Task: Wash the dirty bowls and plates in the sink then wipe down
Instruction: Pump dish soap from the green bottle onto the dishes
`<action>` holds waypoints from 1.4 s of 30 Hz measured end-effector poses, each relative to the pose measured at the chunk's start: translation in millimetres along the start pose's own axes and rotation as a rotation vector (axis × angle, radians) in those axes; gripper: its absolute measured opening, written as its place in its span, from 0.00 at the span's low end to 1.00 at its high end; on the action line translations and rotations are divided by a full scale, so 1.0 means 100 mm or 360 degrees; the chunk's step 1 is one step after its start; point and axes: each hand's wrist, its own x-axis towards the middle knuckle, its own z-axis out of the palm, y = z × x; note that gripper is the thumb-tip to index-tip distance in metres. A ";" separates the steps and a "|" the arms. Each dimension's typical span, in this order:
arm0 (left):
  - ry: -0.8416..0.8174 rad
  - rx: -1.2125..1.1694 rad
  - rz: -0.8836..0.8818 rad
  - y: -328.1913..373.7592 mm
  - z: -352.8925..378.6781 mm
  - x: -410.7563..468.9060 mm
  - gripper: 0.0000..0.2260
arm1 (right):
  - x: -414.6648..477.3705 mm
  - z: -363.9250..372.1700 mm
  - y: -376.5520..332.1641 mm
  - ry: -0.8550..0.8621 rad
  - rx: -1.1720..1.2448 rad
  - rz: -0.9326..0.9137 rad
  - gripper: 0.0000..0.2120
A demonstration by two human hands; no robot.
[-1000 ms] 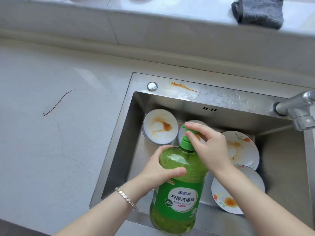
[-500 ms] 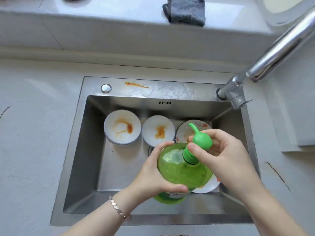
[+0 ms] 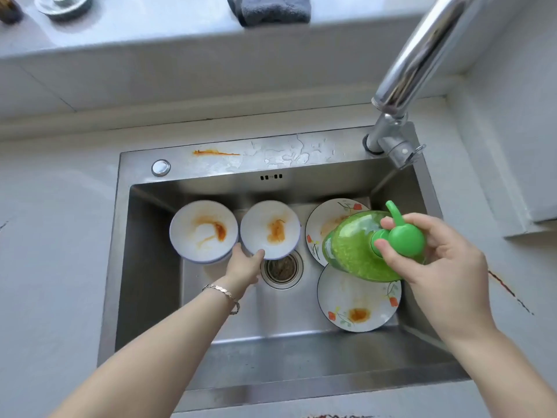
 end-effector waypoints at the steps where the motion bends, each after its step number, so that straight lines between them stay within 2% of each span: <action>1: -0.0043 -0.0051 -0.0033 -0.02 0.04 0.07 0.23 | 0.03 0.00 0.04 0.0004 0.0018 0.0009 0.13; 4: -0.0042 -0.0227 -0.0055 -0.10 0.15 0.25 0.26 | 0.08 0.02 0.14 -0.0016 0.0040 -0.0001 0.13; 7: 0.0161 -0.0160 0.0044 -0.21 0.22 0.38 0.24 | 0.10 0.06 0.20 -0.0001 0.0084 -0.0015 0.14; 9: 0.0337 -0.0108 0.0142 -0.28 0.25 0.44 0.19 | 0.12 0.09 0.23 -0.0006 0.0161 0.0010 0.13; 11: 0.0444 -0.0161 0.0154 -0.33 0.29 0.50 0.16 | 0.13 0.11 0.25 -0.0017 0.0182 0.0050 0.17; 13: 0.0454 -0.0162 0.0149 -0.36 0.34 0.55 0.20 | 0.12 0.13 0.28 -0.0015 0.0176 0.0075 0.19; 16: 0.0424 -0.0189 0.0122 -0.37 0.39 0.54 0.27 | 0.09 0.16 0.31 -0.0027 0.0169 0.0074 0.18; 21: 0.0258 -0.0467 0.0065 -0.36 0.37 0.60 0.29 | 0.08 0.15 0.34 -0.0026 0.0163 0.0063 0.16; 26: 0.0293 -0.0576 0.0080 -0.35 0.35 0.62 0.29 | 0.08 0.12 0.36 0.0022 0.0199 0.0062 0.13; 29: 0.0315 -0.0618 0.0147 -0.36 0.36 0.55 0.30 | 0.08 0.09 0.33 0.0040 0.0217 0.0038 0.13; 32: 0.0223 -0.0628 0.0238 -0.42 0.25 0.29 0.30 | 0.07 0.05 0.32 0.0028 0.0228 0.0026 0.14; 35: 0.0073 -0.0475 0.0290 -0.62 0.06 0.02 0.30 | 0.05 0.02 0.29 0.0007 0.0223 0.0017 0.15; 42: -0.0207 0.0016 0.0095 -1.20 -0.19 -0.06 0.29 | -0.04 0.00 0.28 -0.0010 0.0222 0.0009 0.15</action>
